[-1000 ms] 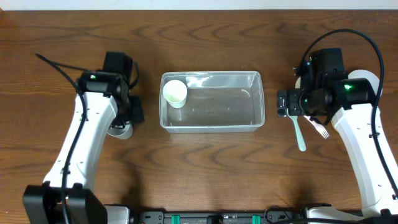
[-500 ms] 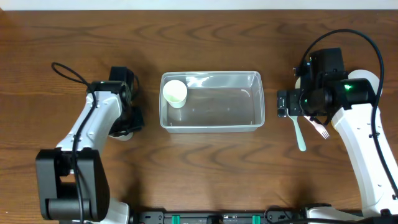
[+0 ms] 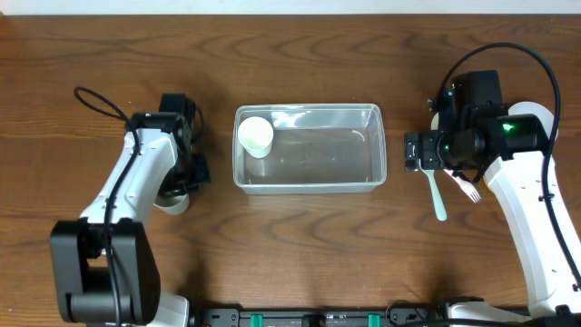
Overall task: Pack container
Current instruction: 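Grasp the grey-blue cup rim with the left gripper, then place the grey-blue cup in the container beside the white cup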
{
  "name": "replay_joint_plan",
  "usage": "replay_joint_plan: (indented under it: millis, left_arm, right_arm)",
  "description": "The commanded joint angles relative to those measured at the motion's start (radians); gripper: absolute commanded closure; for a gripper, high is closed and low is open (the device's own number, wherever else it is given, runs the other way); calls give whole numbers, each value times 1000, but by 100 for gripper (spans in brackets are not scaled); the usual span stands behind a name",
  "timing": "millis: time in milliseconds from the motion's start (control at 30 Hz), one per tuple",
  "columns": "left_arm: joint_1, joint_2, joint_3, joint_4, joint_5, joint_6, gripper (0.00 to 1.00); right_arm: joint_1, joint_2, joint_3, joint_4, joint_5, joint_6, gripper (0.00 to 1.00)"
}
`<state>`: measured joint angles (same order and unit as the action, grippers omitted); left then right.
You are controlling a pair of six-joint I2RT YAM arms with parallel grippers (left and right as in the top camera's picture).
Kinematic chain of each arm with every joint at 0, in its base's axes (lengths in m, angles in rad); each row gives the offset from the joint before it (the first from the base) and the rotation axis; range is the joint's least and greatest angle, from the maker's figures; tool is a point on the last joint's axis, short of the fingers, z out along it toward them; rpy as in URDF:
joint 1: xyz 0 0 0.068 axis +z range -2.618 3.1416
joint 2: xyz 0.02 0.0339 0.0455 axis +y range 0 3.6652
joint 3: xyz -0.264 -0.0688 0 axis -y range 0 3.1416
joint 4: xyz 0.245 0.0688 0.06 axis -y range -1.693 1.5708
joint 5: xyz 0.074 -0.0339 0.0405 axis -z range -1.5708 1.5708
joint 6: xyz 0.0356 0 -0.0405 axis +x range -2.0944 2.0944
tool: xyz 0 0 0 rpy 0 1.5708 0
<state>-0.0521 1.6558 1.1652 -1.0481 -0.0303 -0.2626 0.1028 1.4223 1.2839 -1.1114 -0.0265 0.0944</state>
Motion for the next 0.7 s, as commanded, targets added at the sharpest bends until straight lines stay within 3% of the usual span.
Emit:
replay_joint_plan:
  millis: [0,133,333,667]
  left_arm:
    - [-47,-91,123,-57,-7,-1,94]
    - [-148,-178,286,-143,-3,-2,94]
    - [-348,-234,369,-107,-3,-2,94]
    - [-517,-38,320,-109,23,-2,94]
  right_arm:
    - [-6,5,13,-3,-1,-14,1]
    - [-6,5,13,-2,0,-14,1]
    - [-6,5,13,0,-1,-14,1]
    - [-6,5,13,-7,-1,-14,1]
